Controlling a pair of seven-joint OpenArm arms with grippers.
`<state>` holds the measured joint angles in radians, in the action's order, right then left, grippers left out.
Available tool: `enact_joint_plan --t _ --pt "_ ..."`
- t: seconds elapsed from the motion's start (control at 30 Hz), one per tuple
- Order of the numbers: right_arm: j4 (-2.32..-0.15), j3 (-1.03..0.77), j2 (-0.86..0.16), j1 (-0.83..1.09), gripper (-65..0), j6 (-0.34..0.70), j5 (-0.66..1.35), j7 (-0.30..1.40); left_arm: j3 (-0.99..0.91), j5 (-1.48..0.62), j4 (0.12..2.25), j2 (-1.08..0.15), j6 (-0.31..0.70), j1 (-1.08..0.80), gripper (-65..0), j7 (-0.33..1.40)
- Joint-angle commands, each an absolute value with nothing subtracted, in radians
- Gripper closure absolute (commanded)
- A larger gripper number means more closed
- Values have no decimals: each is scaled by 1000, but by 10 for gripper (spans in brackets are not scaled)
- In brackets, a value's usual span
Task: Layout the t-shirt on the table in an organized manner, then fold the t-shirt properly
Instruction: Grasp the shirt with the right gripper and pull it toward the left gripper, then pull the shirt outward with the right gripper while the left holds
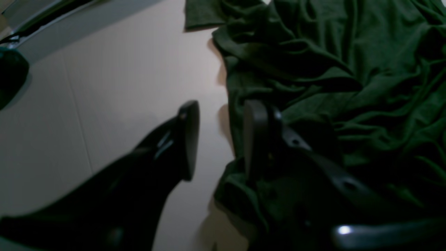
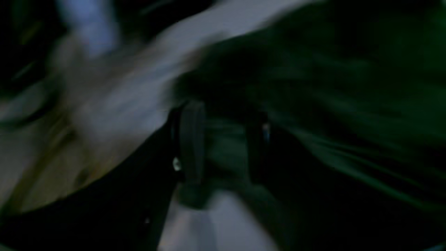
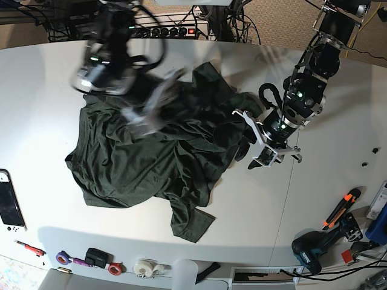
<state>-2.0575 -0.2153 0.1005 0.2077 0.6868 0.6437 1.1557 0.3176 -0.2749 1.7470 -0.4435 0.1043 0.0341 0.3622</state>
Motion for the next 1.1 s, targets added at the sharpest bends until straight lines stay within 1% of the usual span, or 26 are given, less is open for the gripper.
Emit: enact_joint_plan --t 0.0,0.07,0.1,0.13,0.23,0.33,0.43,0.47,0.57,0.6,0.73,0.87,0.9,0.93,1.03,1.07 --pt "-2072 -285 103 200 -202 627 648 1104 311 -283 1755 -451 101 52 -228 336" --pt "-2066 -442 104 200 -202 494 634 1051 311 -293 1743 -451 101 52 -229 336" --pt "-2065 -517 105 199 -202 440 635 1043 311 -292 1736 -451 102 53 -228 336" --pt "-2065 -585 105 199 -202 407 636 1042 311 -292 1731 -448 102 53 -228 335" --pt "-2065 -752 105 201 -202 347 640 1058 311 -292 1730 -448 105 53 -228 332" --pt "-2065 -847 105 218 -202 324 681 1060 311 -293 1730 -448 105 52 -228 332" --pt "-2048 -872 102 221 -203 325 683 1048 311 -293 1730 -448 105 52 -228 332" --pt "-2028 -870 102 220 -213 325 684 1036 311 -293 1730 -448 109 52 -228 332" --pt "-1923 -840 94 210 -316 327 684 1001 311 -292 1730 -448 117 53 -228 332" --pt "-1877 -825 88 207 -332 334 683 990 311 -293 1730 -448 121 53 -228 332" --pt "-1699 -780 73 178 -335 360 683 963 311 -293 1730 -448 131 52 -228 332" --pt "-1573 -751 72 131 -332 393 683 965 311 -293 1730 -449 131 53 -228 332" --pt "-1552 -746 72 120 -310 400 683 966 311 -293 1730 -449 131 53 -228 332" --pt "-1540 -745 72 110 -253 416 682 970 311 -293 1730 -448 131 52 -229 332" --pt "-1538 -747 66 86 -26 454 686 977 311 -292 1730 -449 131 53 -228 332" --pt "-1539 -748 59 78 0 456 686 981 311 -292 1730 -449 131 52 -228 332"
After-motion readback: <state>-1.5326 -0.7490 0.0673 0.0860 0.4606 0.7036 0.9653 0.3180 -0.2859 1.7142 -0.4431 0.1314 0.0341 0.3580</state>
